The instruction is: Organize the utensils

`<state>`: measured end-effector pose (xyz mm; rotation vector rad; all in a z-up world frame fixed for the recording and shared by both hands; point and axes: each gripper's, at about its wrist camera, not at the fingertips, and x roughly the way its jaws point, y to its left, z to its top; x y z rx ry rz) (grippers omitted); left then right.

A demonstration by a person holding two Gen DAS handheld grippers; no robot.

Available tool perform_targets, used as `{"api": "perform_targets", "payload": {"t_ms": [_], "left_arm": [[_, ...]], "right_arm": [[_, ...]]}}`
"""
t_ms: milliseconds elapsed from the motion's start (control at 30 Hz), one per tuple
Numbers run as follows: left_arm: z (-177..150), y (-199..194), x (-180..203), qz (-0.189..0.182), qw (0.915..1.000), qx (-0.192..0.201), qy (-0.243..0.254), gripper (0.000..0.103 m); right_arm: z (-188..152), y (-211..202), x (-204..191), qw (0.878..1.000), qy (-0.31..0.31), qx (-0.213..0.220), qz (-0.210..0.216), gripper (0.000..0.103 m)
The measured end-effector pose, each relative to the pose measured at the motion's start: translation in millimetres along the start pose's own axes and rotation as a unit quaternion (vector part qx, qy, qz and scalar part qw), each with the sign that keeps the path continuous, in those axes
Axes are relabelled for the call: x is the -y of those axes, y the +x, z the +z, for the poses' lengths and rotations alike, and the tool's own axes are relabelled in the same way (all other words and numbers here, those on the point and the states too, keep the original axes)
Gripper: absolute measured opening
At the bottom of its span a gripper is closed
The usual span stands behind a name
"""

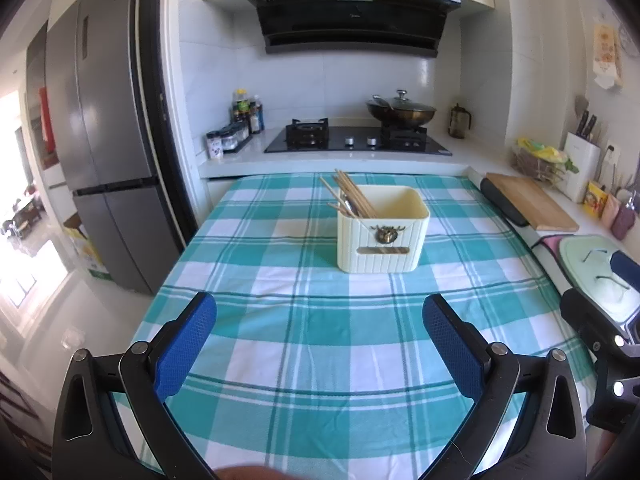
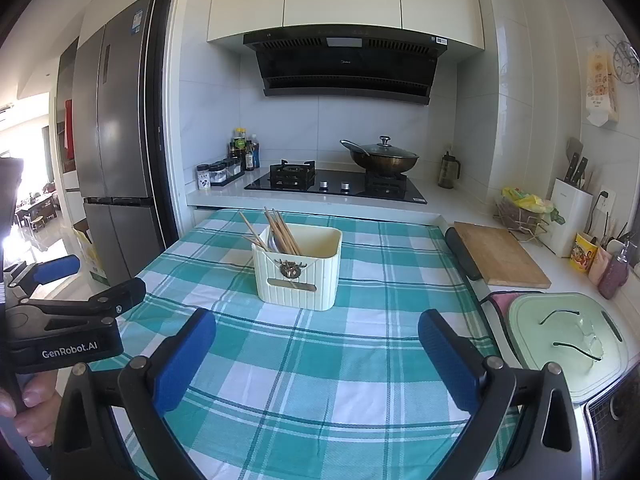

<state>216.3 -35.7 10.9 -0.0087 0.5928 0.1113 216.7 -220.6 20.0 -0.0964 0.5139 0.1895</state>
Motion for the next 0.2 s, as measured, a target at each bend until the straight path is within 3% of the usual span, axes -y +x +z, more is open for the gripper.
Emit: {"api": "perform_targets", "payload": {"t_ms": [200], "left_arm": [[0.1,-0.2,1.0,0.008,0.9999,0.013,0.003,0.103]], "right_arm": [[0.1,1.4,1.9,1.0,0.001,-0.002,0.001,0.103]]}}
